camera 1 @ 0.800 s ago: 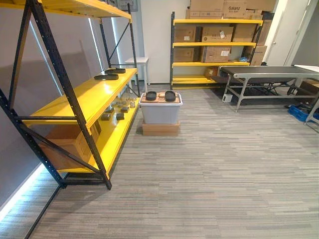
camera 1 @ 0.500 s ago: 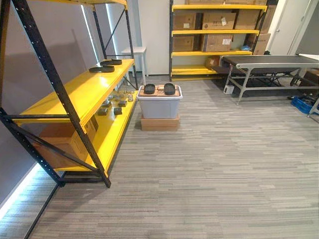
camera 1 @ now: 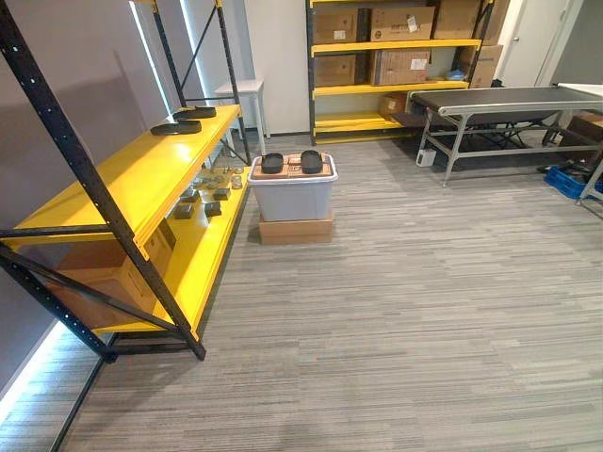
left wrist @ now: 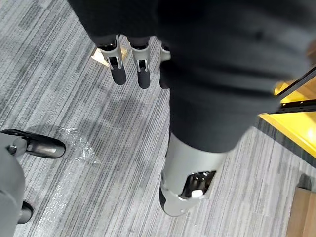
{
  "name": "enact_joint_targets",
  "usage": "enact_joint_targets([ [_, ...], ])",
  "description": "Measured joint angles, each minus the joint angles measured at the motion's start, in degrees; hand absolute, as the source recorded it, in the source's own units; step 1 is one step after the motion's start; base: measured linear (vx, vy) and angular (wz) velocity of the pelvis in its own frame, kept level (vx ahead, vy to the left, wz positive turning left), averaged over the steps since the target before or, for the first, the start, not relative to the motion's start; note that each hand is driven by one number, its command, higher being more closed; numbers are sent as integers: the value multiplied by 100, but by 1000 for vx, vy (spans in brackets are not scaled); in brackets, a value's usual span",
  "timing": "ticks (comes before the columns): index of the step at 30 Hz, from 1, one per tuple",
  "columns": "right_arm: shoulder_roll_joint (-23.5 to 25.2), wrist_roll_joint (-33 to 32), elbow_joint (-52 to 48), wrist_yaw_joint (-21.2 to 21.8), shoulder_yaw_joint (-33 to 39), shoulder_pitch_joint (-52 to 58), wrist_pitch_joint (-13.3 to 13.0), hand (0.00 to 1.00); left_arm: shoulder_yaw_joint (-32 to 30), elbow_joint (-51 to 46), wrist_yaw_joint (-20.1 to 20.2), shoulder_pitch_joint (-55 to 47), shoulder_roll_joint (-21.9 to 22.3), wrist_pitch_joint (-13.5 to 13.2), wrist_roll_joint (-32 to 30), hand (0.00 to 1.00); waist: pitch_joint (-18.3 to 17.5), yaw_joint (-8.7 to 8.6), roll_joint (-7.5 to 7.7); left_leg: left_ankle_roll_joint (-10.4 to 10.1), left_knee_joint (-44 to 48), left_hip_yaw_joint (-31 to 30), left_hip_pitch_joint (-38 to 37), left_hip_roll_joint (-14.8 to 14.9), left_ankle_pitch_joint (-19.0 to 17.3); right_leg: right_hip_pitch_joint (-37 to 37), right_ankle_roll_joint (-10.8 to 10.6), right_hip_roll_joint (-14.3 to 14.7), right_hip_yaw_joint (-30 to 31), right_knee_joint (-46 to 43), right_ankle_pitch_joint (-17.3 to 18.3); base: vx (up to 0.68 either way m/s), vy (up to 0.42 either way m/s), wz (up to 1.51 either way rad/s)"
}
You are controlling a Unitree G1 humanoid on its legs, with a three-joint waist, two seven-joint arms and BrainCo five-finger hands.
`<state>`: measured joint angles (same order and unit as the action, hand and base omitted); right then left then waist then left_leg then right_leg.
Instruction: Walk over and take plastic housings, then place them on the shelf
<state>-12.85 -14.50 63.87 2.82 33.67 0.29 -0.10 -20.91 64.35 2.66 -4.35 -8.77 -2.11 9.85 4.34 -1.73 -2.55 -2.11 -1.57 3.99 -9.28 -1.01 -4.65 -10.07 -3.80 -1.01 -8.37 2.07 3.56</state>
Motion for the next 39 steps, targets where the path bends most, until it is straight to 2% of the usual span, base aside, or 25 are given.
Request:
enact_joint_targets([
  [8, 173, -79, 56, -1, -7, -25, -1, 0, 16, 39, -13, -22, 22, -54, 2, 0, 19, -7, -21, -6, 90, 104, 106, 30, -61, 211, -31, 12, 39, -149, 32, -46, -11, -6],
  [12, 229, -97, 73, -33, -220, -170, -2, 0, 100, 17, -59, 13, 47, -64, 18, 0, 124, 69, -39, 255, 543, 227, 546, 33, -277, 526, 4, 8, 202, -262, 36, -67, 3, -24],
  [13, 243, -139, 73, -79, -233, -259, -2, 0, 257, -60, -85, 81, 51, -68, 41, 0, 245, 71, -47, 255, 884, 215, 745, 45, -460, 743, 77, -22, 181, -664, 209, -63, 15, 1],
  [14, 253, -210, 69, -97, -234, -295, -4, 0, 319, -97, -100, 130, 57, -67, 87, 0, 305, 71, -57, 303, 989, 210, 796, 47, -582, 880, 45, -43, 174, -979, 370, -81, 38, -1],
  [15, 295, -323, 62, -122, -242, -318, -8, 0, 470, -155, -113, 199, 51, -68, 134, 0, 441, 110, -48, 388, 1091, 216, 779, 37, -705, 1179, -49, -126, 166, -1770, 639, -76, 55, -5],
  [16, 352, -322, 9, -131, -371, -314, -12, 0, 560, -213, -114, 228, 38, -69, 138, 0, 530, 128, -46, 420, 1071, 213, 681, 38, -747, 1719, -107, -223, 118, -2878, 742, -56, 63, -5],
  [18, 470, -321, 2, -127, -596, -316, -16, 0, 741, -237, -128, 255, -85, -68, 136, 0, 677, 92, -7, 429, 894, 214, 411, 31, -752, 2365, -142, -428, 0, -4198, 838, 35, 57, -1],
  [19, 499, -319, 30, -128, -666, -300, -17, 0, 815, -235, -141, 240, -133, -66, 131, 0, 702, 83, -7, 430, 751, 213, 266, 38, -752, 2517, -143, -528, -106, -4245, 855, 150, 20, 1],
  [21, 535, -311, 52, -121, -781, -291, -17, 0, 893, -236, -193, 296, -213, -63, 96, 0, 724, -6, -11, 468, 674, 139, 144, 128, -804, 2786, -122, -622, -407, -3618, 832, 207, -49, 17],
  [22, 581, -300, 53, -115, -797, -289, -19, 0, 898, -228, -248, 508, -263, -64, -38, 0, 794, -122, -20, 392, 666, -23, 95, 274, -911, 2917, -64, -601, -658, -2715, 713, 237, -99, 44],
  [23, 592, -297, 73, -115, -793, -285, -19, 0, 907, -227, -249, 633, -279, -67, -102, 0, 865, -170, -7, 338, 633, -107, 27, 343, -954, 2927, -70, -573, -726, -2258, 555, 356, -174, 71],
  [24, 610, -292, 127, -116, -778, -242, -19, 0, 928, -212, -247, 814, -307, -85, -239, 0, 952, -259, 14, 225, 506, -272, -151, 439, -1033, 2933, -86, -564, -812, -1427, 184, 433, -257, 66],
  [25, 607, -287, 198, -117, -753, -204, -20, 0, 952, -207, -248, 896, -313, -101, -354, 0, 971, -319, 64, 183, 422, -373, -305, 498, -1118, 2981, -91, -577, -798, -1083, -81, 587, -376, 77],
  [26, 594, -263, 229, -115, -665, -80, -20, 0, 998, -205, -243, 926, -269, -120, -524, 0, 942, -414, 27, 140, 379, -482, -460, 704, -1289, 3027, 18, -512, -794, -1409, -600, 547, -376, 57],
  [27, 570, -243, 224, -113, -664, -18, -29, 0, 1071, -178, -233, 871, -251, -127, -625, 0, 879, -446, -91, 61, 441, -529, -503, 827, -1322, 3118, 71, -395, -791, -1665, -615, 649, -389, 40],
  [28, 600, -150, 269, -106, -555, 26, -64, 0, 1109, -125, -226, 902, -233, -163, -828, 0, 829, -416, -65, 24, 1399, -565, -175, 971, -1312, 3191, 524, -277, -786, -2156, -309, 712, -385, 13],
  [29, 606, -129, 283, -89, -405, 33, -64, 0, 1048, -123, -223, 886, -195, -158, -916, 0, 841, -404, -78, -103, 2119, -574, 85, 1029, -1237, 3051, 570, -220, -806, -2172, -190, 887, -410, 6],
  [30, 593, -96, 280, -75, -174, 109, -65, 0, 821, -126, -224, 802, -108, -148, -959, 0, 877, -390, -111, -519, 3831, -609, 656, 1172, -632, 2520, 710, -68, -853, -1983, -12, 746, -326, 4],
  [31, 573, -96, 262, -76, -173, 160, -67, 0, 738, -145, -221, 746, -91, -147, -977, 0, 917, -370, -124, -684, 4650, -630, 916, 1242, -454, 2170, 751, 22, -860, -1806, 54, 752, -295, -6],
  [32, 573, -96, 208, -76, -198, 242, -81, 0, 512, -269, -222, 548, -83, -154, -998, 0, 988, -253, -82, -670, 6229, -472, 1475, 1397, -474, 1256, 828, 238, -779, -1253, 116, 716, -261, -20],
  [34, 586, -95, 83, -83, -240, 232, -82, 0, 417, -380, -224, 376, -51, -140, -984, 0, 957, -10, -21, -542, 6702, -1, 2202, 1418, -570, 584, 854, 303, -510, -746, 155, 788, -209, -58],
  [35, 570, -95, -161, -88, -291, 178, -87, 0, 298, -470, -222, 249, 18, -144, -934, 0, 947, 141, 3, -422, 6454, 311, 2767, 1398, -646, 316, 824, 284, -276, -452, 235, 622, -72, -78],
  [36, 545, -94, -219, -87, -326, 97, -88, 0, 217, -464, -219, 190, 41, -152, -882, 0, 948, 205, 3, -388, 6136, 420, 3016, 1374, -676, 214, 771, 245, -186, -355, 289, 613, 17, -89],
  [38, 554, -94, -231, -76, -354, -212, -87, 0, 106, -447, -217, -12, 81, -128, -772, 0, 982, 412, 86, -353, 4324, 679, 3373, 1197, -710, -100, 608, 41, 67, -188, 494, 567, 87, -78],
  [39, 548, -93, -305, -80, -408, -287, -92, 0, -9, -450, -220, -120, 177, -107, -768, 0, 993, 483, 112, -188, 3098, 821, 3448, 1135, -527, -408, 495, -91, 165, -45, 633, 819, 217, -61],
])
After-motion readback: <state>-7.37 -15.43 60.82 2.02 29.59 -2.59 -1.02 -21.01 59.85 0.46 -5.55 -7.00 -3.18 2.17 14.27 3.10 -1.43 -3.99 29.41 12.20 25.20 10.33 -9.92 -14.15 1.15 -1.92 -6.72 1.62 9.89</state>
